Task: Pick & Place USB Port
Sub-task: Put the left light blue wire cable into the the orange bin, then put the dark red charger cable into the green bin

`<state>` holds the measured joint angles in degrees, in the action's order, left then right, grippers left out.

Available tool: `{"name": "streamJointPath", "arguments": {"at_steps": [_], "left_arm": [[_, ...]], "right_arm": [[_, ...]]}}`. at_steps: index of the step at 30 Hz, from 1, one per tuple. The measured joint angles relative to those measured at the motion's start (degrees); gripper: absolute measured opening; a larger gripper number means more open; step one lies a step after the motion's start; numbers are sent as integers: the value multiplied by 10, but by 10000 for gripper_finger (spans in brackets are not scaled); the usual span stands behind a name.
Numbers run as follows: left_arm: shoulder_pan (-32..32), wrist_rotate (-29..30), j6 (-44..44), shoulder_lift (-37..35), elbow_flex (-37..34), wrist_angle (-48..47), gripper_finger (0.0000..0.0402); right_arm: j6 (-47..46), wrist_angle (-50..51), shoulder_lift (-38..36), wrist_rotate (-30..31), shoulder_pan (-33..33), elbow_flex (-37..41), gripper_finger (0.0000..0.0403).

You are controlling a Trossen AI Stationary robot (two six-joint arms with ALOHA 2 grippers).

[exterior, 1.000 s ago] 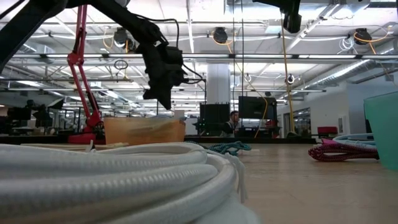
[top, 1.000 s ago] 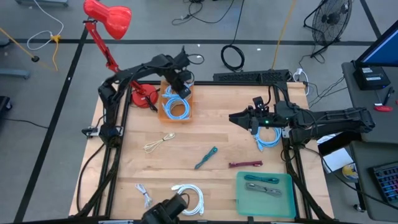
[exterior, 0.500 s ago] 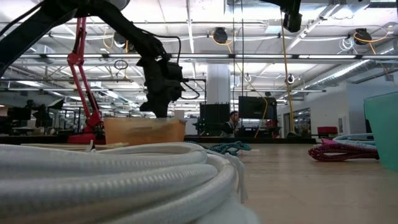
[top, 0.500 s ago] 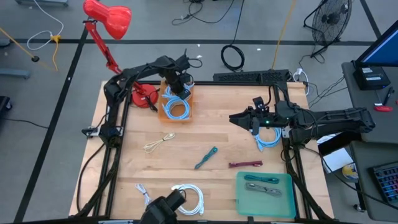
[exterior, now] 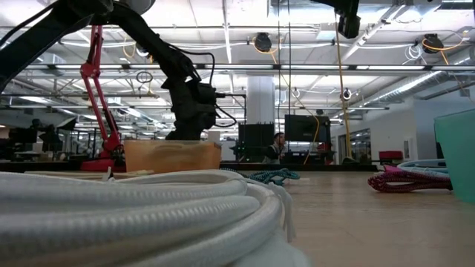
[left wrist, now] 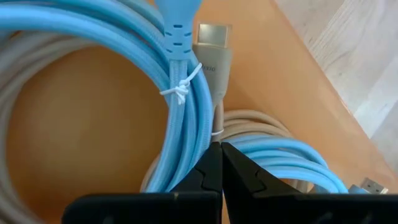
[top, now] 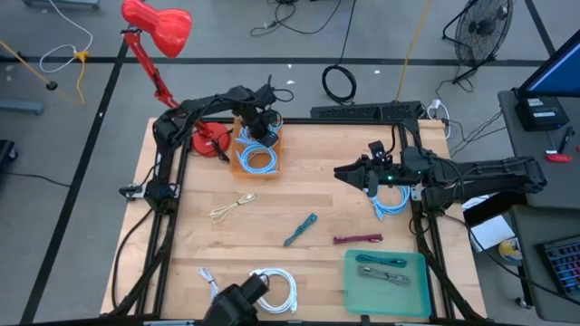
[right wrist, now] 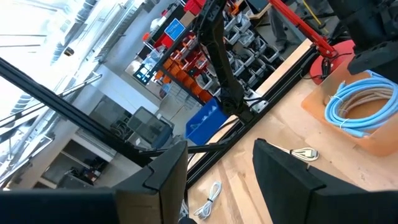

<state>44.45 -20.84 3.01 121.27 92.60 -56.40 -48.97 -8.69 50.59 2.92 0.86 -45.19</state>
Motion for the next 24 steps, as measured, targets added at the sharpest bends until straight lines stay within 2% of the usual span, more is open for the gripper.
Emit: {"name": "streamJointPath", "arguments": {"at_steps": [14,24], "left_arm": [[4,29,-6,-52,-2,-3,0],[-2,-20,-19,-96,-2,-9,0]], "right_arm": [[0,0,0,0,0,0,171],[0,0,0,-3,0,0,171]]}}
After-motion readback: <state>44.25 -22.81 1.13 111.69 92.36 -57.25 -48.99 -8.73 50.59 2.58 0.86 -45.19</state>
